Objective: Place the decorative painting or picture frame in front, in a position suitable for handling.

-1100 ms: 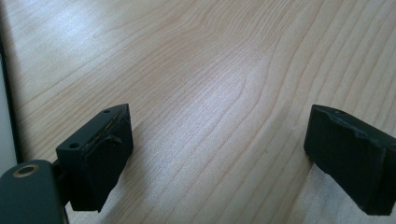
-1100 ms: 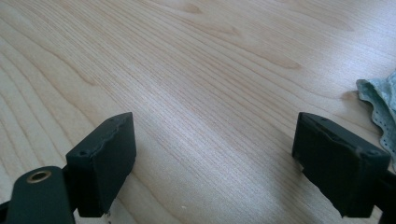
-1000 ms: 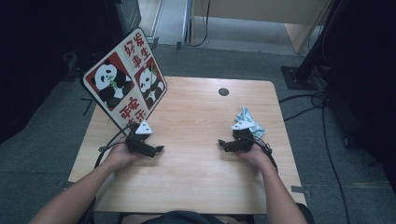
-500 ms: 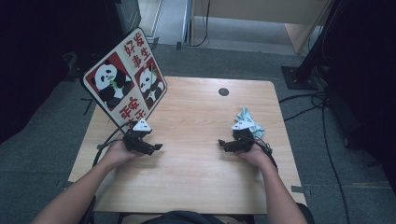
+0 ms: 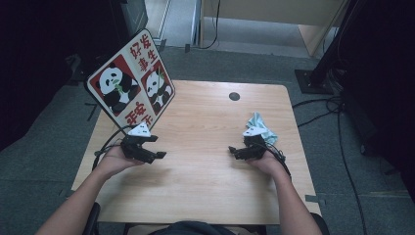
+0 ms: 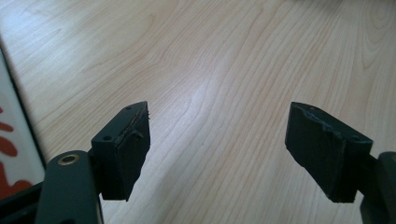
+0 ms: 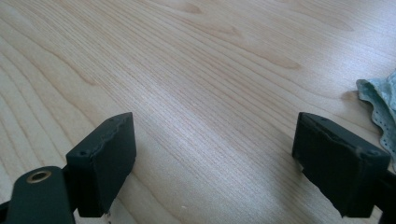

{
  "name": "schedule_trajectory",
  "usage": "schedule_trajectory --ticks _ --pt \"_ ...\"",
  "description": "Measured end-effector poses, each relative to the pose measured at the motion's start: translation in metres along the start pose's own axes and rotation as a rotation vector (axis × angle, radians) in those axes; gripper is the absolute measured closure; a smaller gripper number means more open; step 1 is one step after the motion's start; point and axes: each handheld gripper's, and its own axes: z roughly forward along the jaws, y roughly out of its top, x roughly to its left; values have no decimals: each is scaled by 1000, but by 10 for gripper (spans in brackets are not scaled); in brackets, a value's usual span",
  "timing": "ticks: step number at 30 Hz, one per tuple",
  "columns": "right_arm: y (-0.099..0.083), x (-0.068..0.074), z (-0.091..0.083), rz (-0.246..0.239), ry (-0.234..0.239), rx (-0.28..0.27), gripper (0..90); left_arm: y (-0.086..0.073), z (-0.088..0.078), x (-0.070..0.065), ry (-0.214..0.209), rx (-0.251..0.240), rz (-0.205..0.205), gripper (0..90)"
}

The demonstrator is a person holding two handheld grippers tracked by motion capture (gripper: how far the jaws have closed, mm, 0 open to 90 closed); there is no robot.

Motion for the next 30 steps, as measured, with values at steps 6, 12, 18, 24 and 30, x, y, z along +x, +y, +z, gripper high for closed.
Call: schedule_trajectory --ticks 6,12,18,24,30 --pt "0 0 0 -1 0 0 135 -3 -15 5 2 1 -37 243" --pt "0 0 0 0 0 0 135 -11 -32 2 30 -8 -33 255" --pt "0 0 0 -1 0 0 135 -18 -46 6 57 -33 -63 275" --pt "0 0 0 1 -2 0 135 -21 -56 11 78 -48 -85 315" --pt "0 0 0 1 -3 0 135 -27 -65 18 99 -62 -115 354"
